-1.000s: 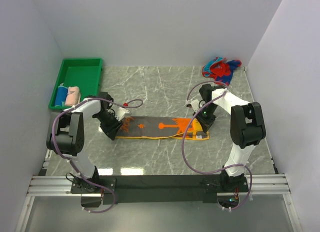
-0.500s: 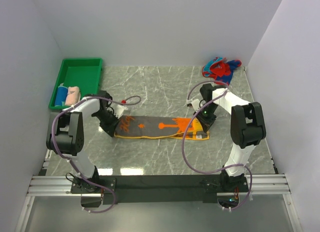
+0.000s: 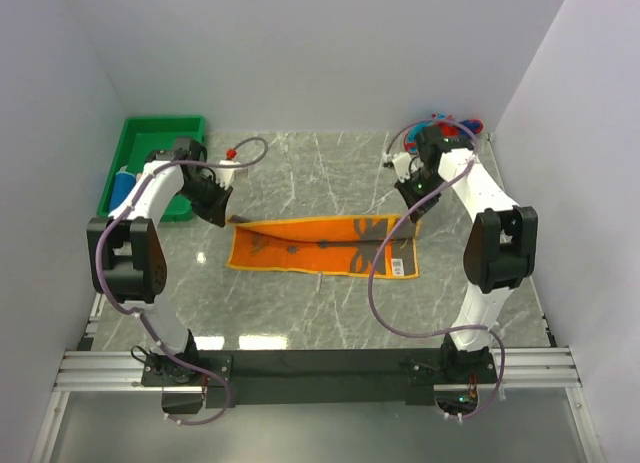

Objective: Roll the towels
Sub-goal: Fold the towel

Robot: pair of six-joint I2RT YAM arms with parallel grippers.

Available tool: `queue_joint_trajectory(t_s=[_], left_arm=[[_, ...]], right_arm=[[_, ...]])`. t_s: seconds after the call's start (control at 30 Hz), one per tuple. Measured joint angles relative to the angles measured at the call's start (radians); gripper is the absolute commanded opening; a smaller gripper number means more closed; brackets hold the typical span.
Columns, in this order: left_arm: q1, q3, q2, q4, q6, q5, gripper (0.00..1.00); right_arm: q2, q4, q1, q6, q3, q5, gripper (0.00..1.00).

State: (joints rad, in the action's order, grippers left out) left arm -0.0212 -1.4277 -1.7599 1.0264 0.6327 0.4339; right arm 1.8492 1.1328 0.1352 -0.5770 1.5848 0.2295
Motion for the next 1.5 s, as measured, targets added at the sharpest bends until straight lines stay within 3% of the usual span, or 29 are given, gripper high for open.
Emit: queue_joint_trajectory(t_s=[0.2, 0.4, 1.03, 1.37, 1.47, 1.5], left_arm=[[0.010, -0.069, -0.018, -0.022, -0.044, 0.019, 0.01], [0.013, -0.069, -0.017, -0.072, -0.079, 0.025, 0.01], [0.013, 0.337, 0.074, -0.077, 0.010, 0.000, 0.01], [0.013, 0.375, 0.073, -0.135, -0.016, -0.021, 0.01], [0.013, 0.375, 0.066, -0.149, -0.027, -0.022, 0.02], [0.013, 0.375, 0.061, -0.151, -0.028, -0.023, 0.10]], right_arm=[[0.035, 0.019, -0.007, 0.004, 0.138, -0.002, 0.00], [0.038, 0.020, -0.010, 0.006, 0.124, -0.003, 0.00], [-0.029, -0.060, 0.001, -0.013, -0.294, 0.008, 0.00], [-0.029, -0.118, 0.019, -0.012, -0.355, 0.006, 0.00], [-0.029, -0.125, 0.019, -0.011, -0.357, 0.006, 0.14], [-0.029, -0.124, 0.019, -0.011, -0.357, 0.007, 0.20]])
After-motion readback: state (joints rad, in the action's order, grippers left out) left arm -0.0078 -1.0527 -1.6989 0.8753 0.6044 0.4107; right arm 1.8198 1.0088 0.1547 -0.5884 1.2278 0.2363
